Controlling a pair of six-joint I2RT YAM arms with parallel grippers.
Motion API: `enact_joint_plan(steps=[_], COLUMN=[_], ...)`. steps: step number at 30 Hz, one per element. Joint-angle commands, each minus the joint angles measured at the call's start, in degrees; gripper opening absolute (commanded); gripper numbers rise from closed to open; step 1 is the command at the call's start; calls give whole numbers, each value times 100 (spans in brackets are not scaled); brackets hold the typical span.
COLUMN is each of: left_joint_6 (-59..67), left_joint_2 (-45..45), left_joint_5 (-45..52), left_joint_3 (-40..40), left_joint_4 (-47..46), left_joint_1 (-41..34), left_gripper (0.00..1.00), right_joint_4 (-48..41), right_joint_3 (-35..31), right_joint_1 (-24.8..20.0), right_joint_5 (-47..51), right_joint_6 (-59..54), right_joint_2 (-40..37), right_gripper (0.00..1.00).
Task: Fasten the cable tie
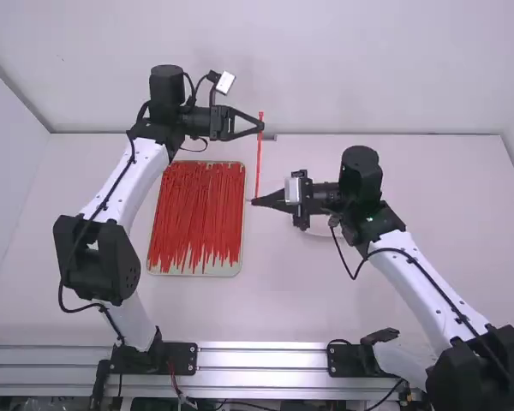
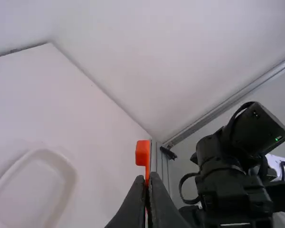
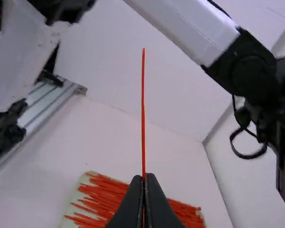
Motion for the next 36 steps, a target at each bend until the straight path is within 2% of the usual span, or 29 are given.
enact_joint_plan(steps=[1, 2, 5, 6, 9, 13, 16, 25, 31, 36], left_joint_6=[149, 160, 767, 870, 1836, 3086, 3901, 5189, 5383, 5707], left_joint_2=[-94, -94, -94, -94, -94, -94, -94, -94, -94, -94], left_joint_5=[-76, -79, -81, -81, -85, -81, -79, 153, 168, 94], left_joint_3=[-44, -44, -44, -44, -44, -44, -44, -44, -44, -98], left_joint_4=[33, 31, 33, 31, 35, 28, 22, 295, 549, 437], left_joint_1=[72, 74, 66, 57, 33, 66, 76, 0, -31, -35], left_gripper=[2, 2, 2, 2, 2, 2, 2, 2, 2, 2], right_joint_4=[46, 92, 748, 848, 1635, 2087, 2009, 1626, 1633, 2059], right_joint_3=[144, 144, 144, 144, 144, 144, 144, 144, 144, 144], right_joint_1=[-103, -120, -249, -256, -284, -402, -509, -540, -540, -455], right_joint_5=[-1051, -1043, -529, -435, 671, 1305, 1545, 1572, 1491, 1010], right_joint_6=[7, 168, 1873, 2122, 4328, 5560, 6172, 7396, 8214, 8511], right_joint_2=[15, 15, 15, 15, 15, 15, 20, 398, 680, 715], right_gripper=[0, 0, 0, 0, 0, 0, 0, 0, 0, 0])
